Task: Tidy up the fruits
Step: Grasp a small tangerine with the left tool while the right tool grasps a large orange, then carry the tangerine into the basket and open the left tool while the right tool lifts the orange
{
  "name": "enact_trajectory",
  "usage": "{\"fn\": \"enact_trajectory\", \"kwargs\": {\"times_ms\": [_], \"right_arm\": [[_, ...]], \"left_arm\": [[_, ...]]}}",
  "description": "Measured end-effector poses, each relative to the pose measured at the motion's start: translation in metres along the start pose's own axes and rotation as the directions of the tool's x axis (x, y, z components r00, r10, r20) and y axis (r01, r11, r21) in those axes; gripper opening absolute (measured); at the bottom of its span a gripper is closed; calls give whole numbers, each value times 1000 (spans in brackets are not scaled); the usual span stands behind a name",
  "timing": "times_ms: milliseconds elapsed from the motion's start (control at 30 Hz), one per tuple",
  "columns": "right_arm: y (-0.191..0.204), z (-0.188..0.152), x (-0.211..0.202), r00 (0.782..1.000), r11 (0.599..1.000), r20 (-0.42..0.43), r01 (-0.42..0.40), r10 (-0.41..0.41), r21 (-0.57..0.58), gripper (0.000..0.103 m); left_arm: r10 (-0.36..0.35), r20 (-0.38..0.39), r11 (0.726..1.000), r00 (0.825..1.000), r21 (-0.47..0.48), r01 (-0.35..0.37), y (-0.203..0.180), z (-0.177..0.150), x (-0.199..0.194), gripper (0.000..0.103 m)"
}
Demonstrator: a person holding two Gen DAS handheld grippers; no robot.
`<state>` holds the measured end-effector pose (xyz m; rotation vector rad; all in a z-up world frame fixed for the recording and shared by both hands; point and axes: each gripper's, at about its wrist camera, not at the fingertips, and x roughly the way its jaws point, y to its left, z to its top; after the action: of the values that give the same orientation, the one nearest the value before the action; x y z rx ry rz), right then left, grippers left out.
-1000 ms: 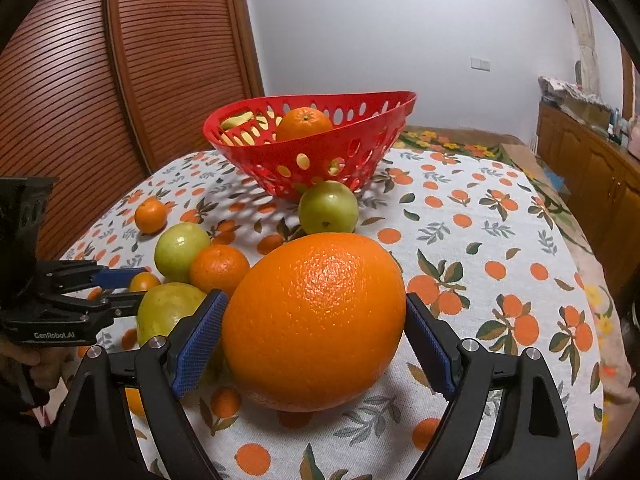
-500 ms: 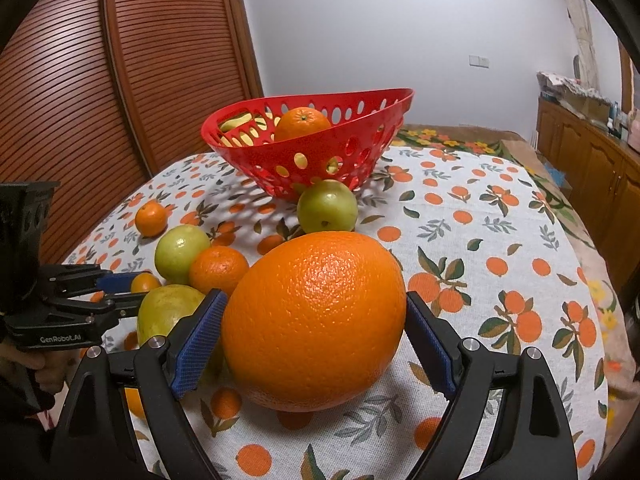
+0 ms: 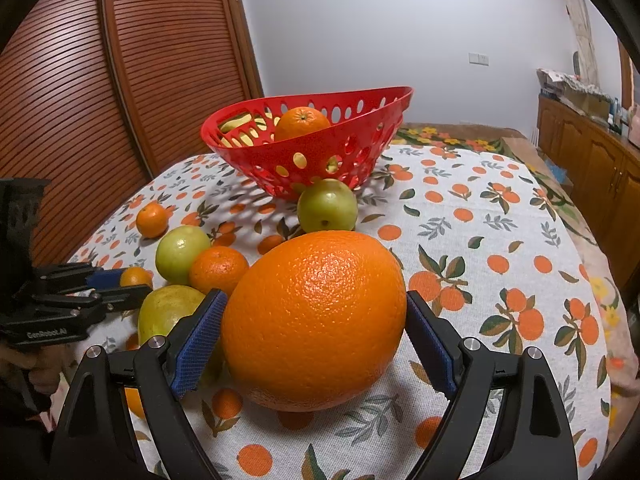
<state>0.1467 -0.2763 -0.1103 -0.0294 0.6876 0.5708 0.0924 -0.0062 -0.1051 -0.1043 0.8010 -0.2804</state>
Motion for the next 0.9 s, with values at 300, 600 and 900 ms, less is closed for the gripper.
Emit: {"fn": "enact_trajectory", "kwargs": {"times_ms": [300, 600, 900], "right_arm": [[-1, 0, -1, 1000, 1000, 0, 0, 0, 0, 90], [-4, 1, 1, 1000, 1000, -6, -16, 16, 11, 88], [-11, 17, -19, 1000, 1000, 19, -16, 16, -2, 88]], "left_arm": [[-20, 59, 1000, 998, 20, 19, -9, 16, -18, 34], [-26, 103, 999, 994, 45, 21, -14, 41, -23, 34], [-28, 140, 998, 990, 67, 19, -20, 60, -30, 34]]}}
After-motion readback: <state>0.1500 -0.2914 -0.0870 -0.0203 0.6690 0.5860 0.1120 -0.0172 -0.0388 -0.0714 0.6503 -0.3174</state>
